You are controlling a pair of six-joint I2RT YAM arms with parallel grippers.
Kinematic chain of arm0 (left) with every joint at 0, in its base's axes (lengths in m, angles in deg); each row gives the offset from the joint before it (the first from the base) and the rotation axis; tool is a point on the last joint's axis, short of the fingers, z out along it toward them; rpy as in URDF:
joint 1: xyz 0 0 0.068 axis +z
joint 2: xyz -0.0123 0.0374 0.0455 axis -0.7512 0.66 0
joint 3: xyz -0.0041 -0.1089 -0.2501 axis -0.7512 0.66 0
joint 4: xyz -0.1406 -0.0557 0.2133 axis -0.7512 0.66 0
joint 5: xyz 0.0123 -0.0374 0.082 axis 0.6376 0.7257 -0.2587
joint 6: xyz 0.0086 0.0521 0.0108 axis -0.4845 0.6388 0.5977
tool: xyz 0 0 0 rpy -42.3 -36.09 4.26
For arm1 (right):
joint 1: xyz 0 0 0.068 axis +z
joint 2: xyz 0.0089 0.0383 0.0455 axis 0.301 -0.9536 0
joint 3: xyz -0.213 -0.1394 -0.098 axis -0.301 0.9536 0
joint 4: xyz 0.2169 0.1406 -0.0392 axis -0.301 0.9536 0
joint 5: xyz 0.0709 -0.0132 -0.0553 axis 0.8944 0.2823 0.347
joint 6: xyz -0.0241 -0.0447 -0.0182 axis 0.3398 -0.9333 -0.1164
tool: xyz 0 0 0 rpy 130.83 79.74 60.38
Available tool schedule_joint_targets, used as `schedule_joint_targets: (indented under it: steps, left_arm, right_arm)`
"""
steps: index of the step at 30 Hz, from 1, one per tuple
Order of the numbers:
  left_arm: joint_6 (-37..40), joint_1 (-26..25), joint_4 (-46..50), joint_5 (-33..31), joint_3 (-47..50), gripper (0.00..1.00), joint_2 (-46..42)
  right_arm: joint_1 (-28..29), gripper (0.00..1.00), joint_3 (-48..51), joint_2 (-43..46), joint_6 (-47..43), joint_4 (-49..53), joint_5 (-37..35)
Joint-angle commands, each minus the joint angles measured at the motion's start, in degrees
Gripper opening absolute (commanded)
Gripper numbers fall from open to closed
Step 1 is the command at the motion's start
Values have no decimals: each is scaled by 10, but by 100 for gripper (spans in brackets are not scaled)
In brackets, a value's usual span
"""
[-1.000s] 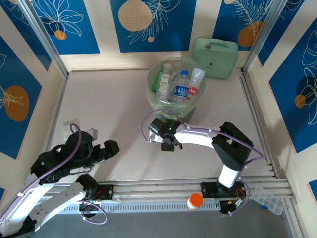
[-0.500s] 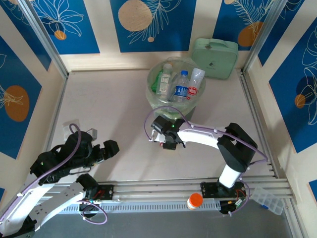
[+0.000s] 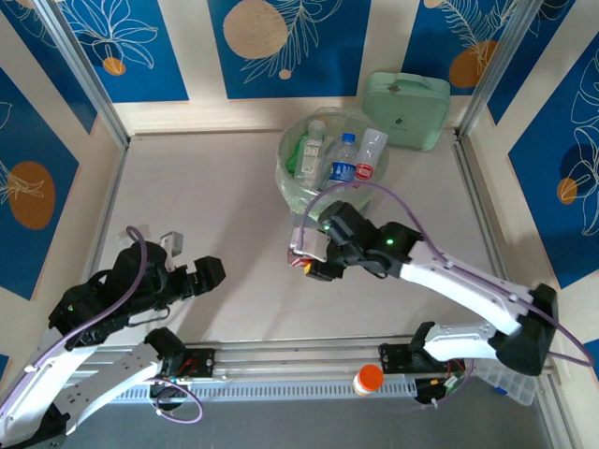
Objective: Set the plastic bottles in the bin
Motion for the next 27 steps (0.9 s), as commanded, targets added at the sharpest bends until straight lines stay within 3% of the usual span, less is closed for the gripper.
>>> schedule_joint_targets:
  steps: [1,7,10,14,16,20,27]
  left_arm:
    - [28,7,-33,-5,-22,98,5]
    - [46,6,-47,-2,-47,98,37]
    - [54,7,-51,1,-60,98,56]
    - [60,7,-59,6,-70,98,72]
    - [62,7,-59,8,-72,98,75]
    - [66,7,-53,7,-76,98,75]
    - [73,7,-33,2,-79,98,73]
  right_arm:
    - [-24,52,-58,43,63,25,101]
    - [-166,52,-157,68,189,-51,174]
    - [-251,51,-205,41,256,-113,179]
    - [-324,50,-260,-19,299,-177,160]
    - [-344,50,-302,-64,296,-188,127]
    - [-375,51,-374,-147,282,-208,129]
    - [-376,51,-502,-285,179,-175,96]
